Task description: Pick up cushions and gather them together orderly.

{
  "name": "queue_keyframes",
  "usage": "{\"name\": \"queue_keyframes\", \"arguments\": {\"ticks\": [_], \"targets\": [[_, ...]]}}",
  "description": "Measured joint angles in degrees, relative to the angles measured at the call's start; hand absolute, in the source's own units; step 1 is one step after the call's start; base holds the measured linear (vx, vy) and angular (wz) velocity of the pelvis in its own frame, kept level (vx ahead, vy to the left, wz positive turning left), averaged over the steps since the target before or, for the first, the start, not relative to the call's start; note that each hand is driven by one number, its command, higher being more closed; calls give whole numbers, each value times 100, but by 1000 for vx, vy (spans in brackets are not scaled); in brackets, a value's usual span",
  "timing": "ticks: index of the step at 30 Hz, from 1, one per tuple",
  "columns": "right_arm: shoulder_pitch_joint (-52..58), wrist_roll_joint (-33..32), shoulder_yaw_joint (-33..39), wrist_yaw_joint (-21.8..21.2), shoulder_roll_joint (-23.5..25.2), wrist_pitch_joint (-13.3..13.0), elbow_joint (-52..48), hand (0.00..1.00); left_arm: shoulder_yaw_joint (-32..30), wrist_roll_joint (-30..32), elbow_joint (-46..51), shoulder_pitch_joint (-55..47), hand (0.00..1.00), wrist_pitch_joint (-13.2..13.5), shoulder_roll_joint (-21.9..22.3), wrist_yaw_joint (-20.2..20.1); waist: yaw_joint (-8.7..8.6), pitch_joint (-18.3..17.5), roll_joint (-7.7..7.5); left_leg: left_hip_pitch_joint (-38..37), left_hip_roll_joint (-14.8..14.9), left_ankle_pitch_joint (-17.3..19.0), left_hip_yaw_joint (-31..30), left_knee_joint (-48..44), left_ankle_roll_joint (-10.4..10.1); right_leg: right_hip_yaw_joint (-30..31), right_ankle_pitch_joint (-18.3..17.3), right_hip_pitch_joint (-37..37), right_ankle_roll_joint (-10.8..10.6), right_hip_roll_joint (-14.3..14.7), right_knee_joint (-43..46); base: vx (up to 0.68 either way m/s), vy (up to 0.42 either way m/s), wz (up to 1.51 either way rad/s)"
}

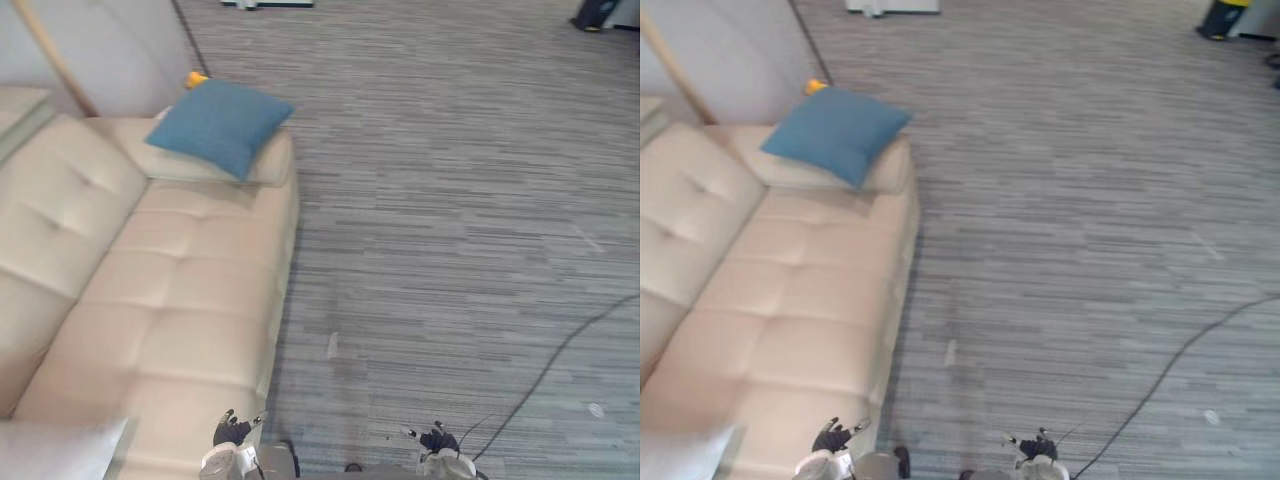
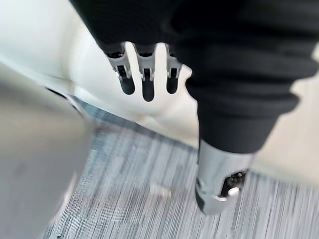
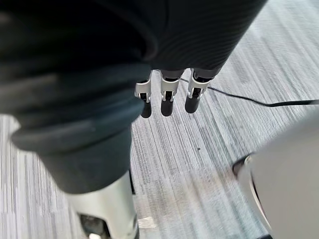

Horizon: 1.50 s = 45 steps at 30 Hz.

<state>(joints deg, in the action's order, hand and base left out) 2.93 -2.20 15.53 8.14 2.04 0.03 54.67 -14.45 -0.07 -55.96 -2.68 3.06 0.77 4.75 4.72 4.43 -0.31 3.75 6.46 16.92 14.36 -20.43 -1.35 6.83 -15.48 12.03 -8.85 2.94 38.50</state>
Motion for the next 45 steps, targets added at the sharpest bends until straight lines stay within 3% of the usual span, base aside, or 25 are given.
{"name": "queue_keyframes", "arguments": {"ticks": [2, 5, 7, 8, 9, 10, 11, 13, 14, 15, 17, 20, 22, 23, 25, 26, 29, 31, 32, 33, 36, 40, 42, 44, 45], "targets": [[-72, 0, -2, -38, -24, -28, 6, 0, 95, 0, -151, 133, 0, -23, 7, 4, -60, 23, 23, -485, 4, 158, 36, 244, 14, -705, -168, 452, 318, -268, 851, 359, 75, -19], [-184, 0, 1, -42, -50, -51, 16, 0, 137, 2, -245, 185, 0, -84, -3, 10, -161, 52, 41, -1124, 77, 175, 59, 858, -6, -1357, -286, 904, 585, -526, 190, 383, -60, 7], [-241, -1, 9, -42, -118, -49, 25, 0, 326, 5, -327, 245, 0, -88, -53, 10, -199, 68, 64, -1282, 151, 172, -6, 1075, -18, -1450, 17, 1230, 681, -547, -504, 387, -151, 27], [-228, 0, 11, -37, -183, -44, 77, 0, 466, 6, -352, 241, 0, -93, -119, 9, -249, 96, -7, -1411, 57, 169, -173, 1161, -21, -1398, 667, 1214, 736, -604, -1311, 495, -214, 40], [-257, 3, 123, -38, -300, -44, 199, 0, 470, 22, -449, 285, 0, -97, -54, 4, -247, 173, 125, -1603, 212, 148, -502, 1117, -76, -1492, 958, 1053, 1038, -529, -1164, 508, -216, 35], [-282, 2, 166, -36, -330, -44, 252, 0, 442, 53, -452, 280, 0, -95, -39, 8, -240, 161, 192, -1577, 271, 85, -601, 1042, -183, -1534, 866, 1019, 1074, -494, -1150, 524, -252, 8], [-311, 0, 249, -22, -374, -21, 275, 0, 381, 114, -442, 250, 0, -91, 28, 13, -241, 167, 285, -1423, 352, -98, -814, 570, -409, -1563, 597, 967, 1157, -429, -1040, 516, -280, -2], [-312, -5, 220, -23, -395, -15, 251, 0, 205, 114, -425, 271, 0, -92, 112, 9, -255, 240, 385, -770, 438, -481, -1161, -976, -402, -1593, 412, 649, 1265, -324, -1146, 578, -288, 0], [-302, -11, 201, -16, -403, -6, 252, 0, 163, 110, -301, 258, 0, -92, 150, 7, -238, 296, 416, -154, 542, -892, -1371, -2403, -400, -1593, 371, 217, 1325, -226, -1423, 498, -193, -6], [-291, -18, 147, -3, -367, -4, 252, 0, 100, 111, -189, 241, 0, -75, 146, 8, -194, 350, 373, 235, 647, -825, -1328, -3450, -407, -1575, 316, -299, 1412, -138, -1712, 470, -160, -7], [-287, -24, 85, 7, -293, -15, 252, 0, 70, 110, -59, 231, 0, -65, 117, 8, -139, 411, 303, 665, 698, -691, -1167, -4104, -373, -1562, 238, -901, 1483, -111, -2013, 361, -76, -9], [-325, -109, -5, 28, -198, -15, 239, 0, 87, 105, 156, 196, 0, -5, 104, 4, -99, 371, 244, 1579, 659, -437, -709, -3707, -182, -1521, 11, -1470, 1426, -127, -2416, 377, -14, -7], [-310, -127, 2, 38, -182, 24, 242, 0, 81, 105, 202, 201, 0, 28, 112, 9, -67, 377, 234, 1815, 450, -331, -227, -2427, -146, -1524, -59, -1870, 1312, -233, -2673, 482, 97, 4], [-317, -125, 6, 42, -199, 24, 241, 0, 89, 103, 206, 200, 0, 43, 110, 8, -47, 390, 209, 1811, 271, -392, -10, -1684, -117, -1512, -102, -2055, 1237, -329, -2815, 485, 135, -2], [-336, -122, 24, 57, -252, 23, 265, 0, 134, 95, 178, 190, 0, 50, 101, 7, 58, 354, 220, 1687, -126, -1354, 94, 87, 44, -1371, -198, -2418, 1081, -438, -3155, 551, 190, -23], [-341, -120, 23, 57, -262, 27, 279, 0, 162, 88, 158, 191, 0, 49, 68, 7, 122, 333, 200, 1629, -183, -1541, 89, 153, 182, -1284, -198, -2449, 1080, -465, -3195, 526, 195, -26], [-316, -110, 23, 35, -106, 28, 295, 0, 199, 87, 54, 191, 0, 36, -93, 3, 163, 176, -91, 1433, -505, -1231, 207, 227, 486, -851, 30, -2190, 985, -790, -2482, 463, 186, 2], [-266, -63, 100, 26, -67, 31, 309, 0, 206, 87, -4, 187, 0, 27, -155, -1, 163, 195, -137, 1081, -572, -977, 224, 185, 563, -653, 244, -1881, 526, -818, -1247, 581, 222, 8], [-257, -4, 109, 14, -52, 18, 285, 0, 208, 88, -91, 178, 0, -21, -176, 1, 134, 215, -112, 695, -623, -771, 74, 244, 570, -629, 501, -1449, -124, -846, 2, 486, 156, 15], [-218, -3, 108, -30, -46, 11, 264, 0, 210, 87, -96, 159, 0, -67, -164, -1, 132, 227, -91, 318, -632, -583, -24, 275, 537, -719, 407, -1085, -116, -871, 1049, 470, 139, 22], [-140, 0, 26, -49, -52, -38, 202, 0, 252, 66, -113, 166, 0, -88, -132, -1, 102, 251, -49, -498, -640, -506, -319, 710, 528, -1252, 67, -296, 338, -998, 1540, 474, 48, 45], [-108, -6, 23, -49, -66, -69, 21, 0, 243, 40, -167, 238, 0, -81, 27, 1, -114, 243, -7, -939, -524, -283, -947, 913, 369, -1032, -46, 217, 448, -824, -58, 299, -109, 94], [-126, -6, 9, -52, -59, -73, 36, 0, 175, 44, -167, 243, 0, -76, 39, 9, -136, 244, -55, -1009, -524, 55, -1349, 699, 160, -465, 395, 292, 485, -785, -1329, 291, -247, 94], [-103, -11, 1, -70, -61, -69, 58, 0, 29, 44, -179, 226, 0, -77, 93, 11, -150, 152, -61, -1022, -467, 358, -1707, 412, -28, -389, 826, 278, 428, -780, -1371, 370, -322, 82], [-101, -11, 2, -75, -88, -70, 76, 0, 12, 44, -196, 200, 0, -77, 136, 9, -152, 105, 6, -1019, -392, 369, -1764, 405, -45, -528, 769, 279, 492, -755, -1309, 415, -320, 74]]}}
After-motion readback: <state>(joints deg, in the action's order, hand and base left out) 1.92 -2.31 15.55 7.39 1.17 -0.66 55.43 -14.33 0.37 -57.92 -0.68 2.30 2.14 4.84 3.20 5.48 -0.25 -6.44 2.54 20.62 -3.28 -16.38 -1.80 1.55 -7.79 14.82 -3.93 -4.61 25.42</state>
